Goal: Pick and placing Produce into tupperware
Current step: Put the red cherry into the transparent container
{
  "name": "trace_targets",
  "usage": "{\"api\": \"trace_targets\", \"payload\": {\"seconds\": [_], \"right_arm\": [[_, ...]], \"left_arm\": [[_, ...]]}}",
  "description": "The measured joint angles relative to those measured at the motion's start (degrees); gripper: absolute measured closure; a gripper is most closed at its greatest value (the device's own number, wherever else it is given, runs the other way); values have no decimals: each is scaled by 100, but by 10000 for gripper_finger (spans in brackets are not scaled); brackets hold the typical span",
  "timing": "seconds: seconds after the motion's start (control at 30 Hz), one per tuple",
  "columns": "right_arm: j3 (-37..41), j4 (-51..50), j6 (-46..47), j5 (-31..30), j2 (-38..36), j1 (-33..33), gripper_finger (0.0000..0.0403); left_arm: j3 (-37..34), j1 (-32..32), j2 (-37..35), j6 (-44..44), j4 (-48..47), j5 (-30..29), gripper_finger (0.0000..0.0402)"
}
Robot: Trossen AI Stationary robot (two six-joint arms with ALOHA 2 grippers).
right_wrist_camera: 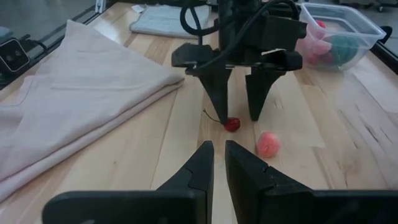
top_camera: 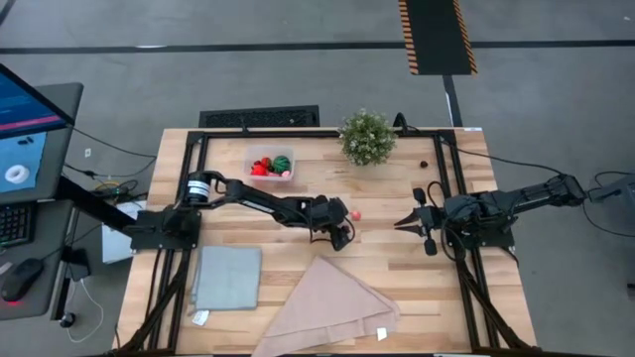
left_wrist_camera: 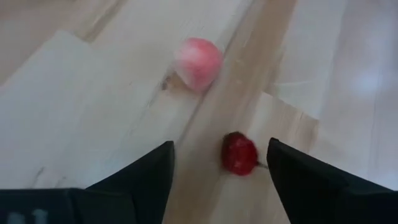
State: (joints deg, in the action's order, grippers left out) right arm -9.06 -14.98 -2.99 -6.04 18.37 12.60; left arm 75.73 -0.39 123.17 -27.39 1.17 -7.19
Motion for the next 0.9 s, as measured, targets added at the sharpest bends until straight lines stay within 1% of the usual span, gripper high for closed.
{"api": "trace_targets", "payload": {"seconds": [0.17,0.27,0.37,0.53,0.67,0.77,0.9], "right_arm": [[0,5,0,0,0,-2,339],[0,4,1,0,0,-1,339],[0,4,-1,0,-2,0,339],[0,4,0,0,-1,-2,339],[0,2,1,0,0,-2,339],[0,3,0,0,-1,-1,339],[0,2,0,0,-2,-2,339]], "left_arm": [[8,12,89,-67,32,11,176],[8,11,98,-94,35,-27,198],[6,22,105,-105,29,-10,240],[1,26,116,-145,-6,-72,322],[-7,22,51,-158,-44,-157,371],[-22,13,-86,-115,-260,-168,384],[-35,66,-451,-74,-893,-320,375]]}}
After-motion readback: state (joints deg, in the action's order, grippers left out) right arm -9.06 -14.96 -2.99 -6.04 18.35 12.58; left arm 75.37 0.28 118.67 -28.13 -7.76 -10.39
